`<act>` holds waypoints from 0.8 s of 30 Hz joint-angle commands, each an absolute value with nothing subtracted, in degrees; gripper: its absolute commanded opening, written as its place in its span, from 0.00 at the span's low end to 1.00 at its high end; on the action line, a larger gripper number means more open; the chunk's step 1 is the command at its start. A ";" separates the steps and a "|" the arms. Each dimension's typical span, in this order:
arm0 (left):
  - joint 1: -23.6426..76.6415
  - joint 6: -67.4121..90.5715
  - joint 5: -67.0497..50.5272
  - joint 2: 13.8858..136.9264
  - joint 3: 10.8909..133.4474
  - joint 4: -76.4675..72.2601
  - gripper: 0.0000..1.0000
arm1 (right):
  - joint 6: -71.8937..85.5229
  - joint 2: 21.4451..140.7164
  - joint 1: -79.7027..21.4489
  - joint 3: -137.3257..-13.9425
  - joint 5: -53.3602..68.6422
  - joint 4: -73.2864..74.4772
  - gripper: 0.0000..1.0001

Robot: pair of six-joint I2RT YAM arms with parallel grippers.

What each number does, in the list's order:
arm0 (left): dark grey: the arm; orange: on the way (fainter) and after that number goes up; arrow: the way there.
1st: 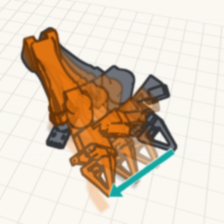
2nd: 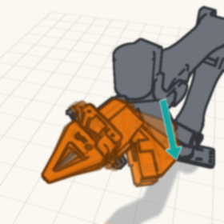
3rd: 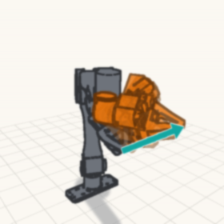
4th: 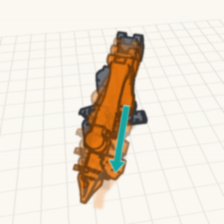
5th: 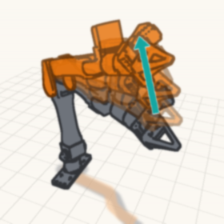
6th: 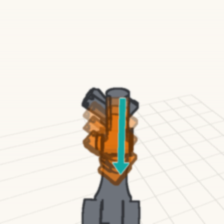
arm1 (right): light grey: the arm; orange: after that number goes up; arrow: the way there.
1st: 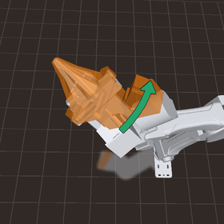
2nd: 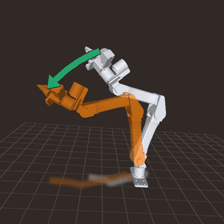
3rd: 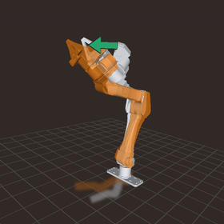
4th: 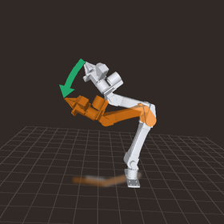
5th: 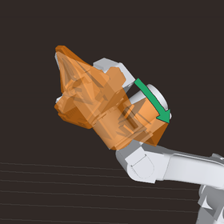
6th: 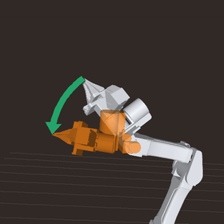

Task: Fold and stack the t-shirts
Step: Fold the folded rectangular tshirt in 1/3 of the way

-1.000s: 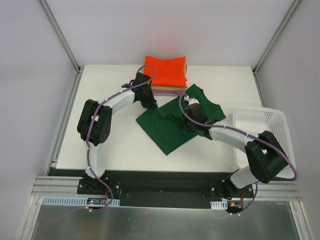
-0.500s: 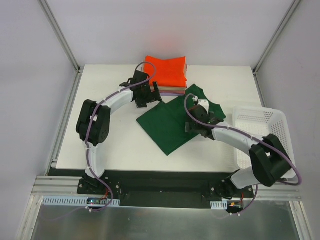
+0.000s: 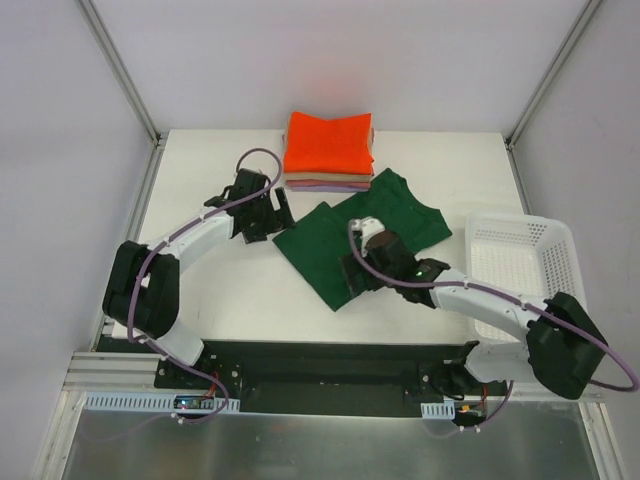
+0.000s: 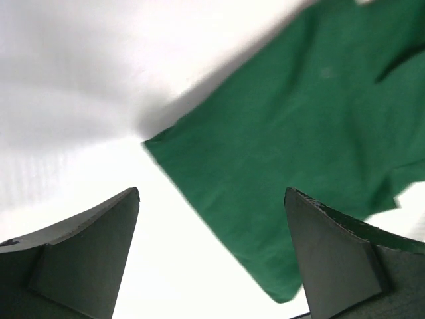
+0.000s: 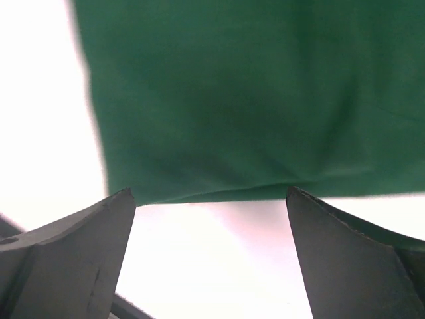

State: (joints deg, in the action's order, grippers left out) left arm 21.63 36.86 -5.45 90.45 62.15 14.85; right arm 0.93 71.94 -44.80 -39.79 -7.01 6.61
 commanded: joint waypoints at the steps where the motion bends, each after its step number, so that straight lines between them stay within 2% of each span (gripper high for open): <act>1: 19.60 38.76 -5.27 92.89 58.54 14.15 0.85 | -10.53 77.32 -55.18 -44.64 -4.04 3.42 0.99; 2: 19.25 39.19 -5.27 93.68 58.45 13.89 0.84 | -11.76 79.87 -57.11 -45.87 -4.22 3.69 0.99; 8: 18.63 40.51 -6.76 100.10 60.65 13.36 0.66 | -11.42 91.83 -63.54 -55.62 -4.92 9.04 0.79; 9: 18.63 40.60 -7.12 100.89 60.73 13.36 0.63 | -11.25 93.24 -64.33 -56.94 -5.70 10.18 0.79; 18: 18.54 41.40 -6.50 103.89 60.64 13.36 0.33 | -9.32 96.68 -65.48 -56.96 -7.65 13.80 0.67; 22: 18.63 41.48 -7.12 104.24 60.21 13.36 0.17 | -8.00 97.20 -65.39 -55.29 -6.07 13.54 0.59; 24: 18.54 41.66 -7.12 104.24 60.03 13.36 0.06 | -7.39 97.73 -65.57 -54.93 -5.89 13.54 0.51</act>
State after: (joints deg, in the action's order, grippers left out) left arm 18.65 41.50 -7.14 102.59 60.49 11.94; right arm -9.47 96.49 -65.45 -55.96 -6.44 11.84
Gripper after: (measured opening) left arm 0.136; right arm 0.572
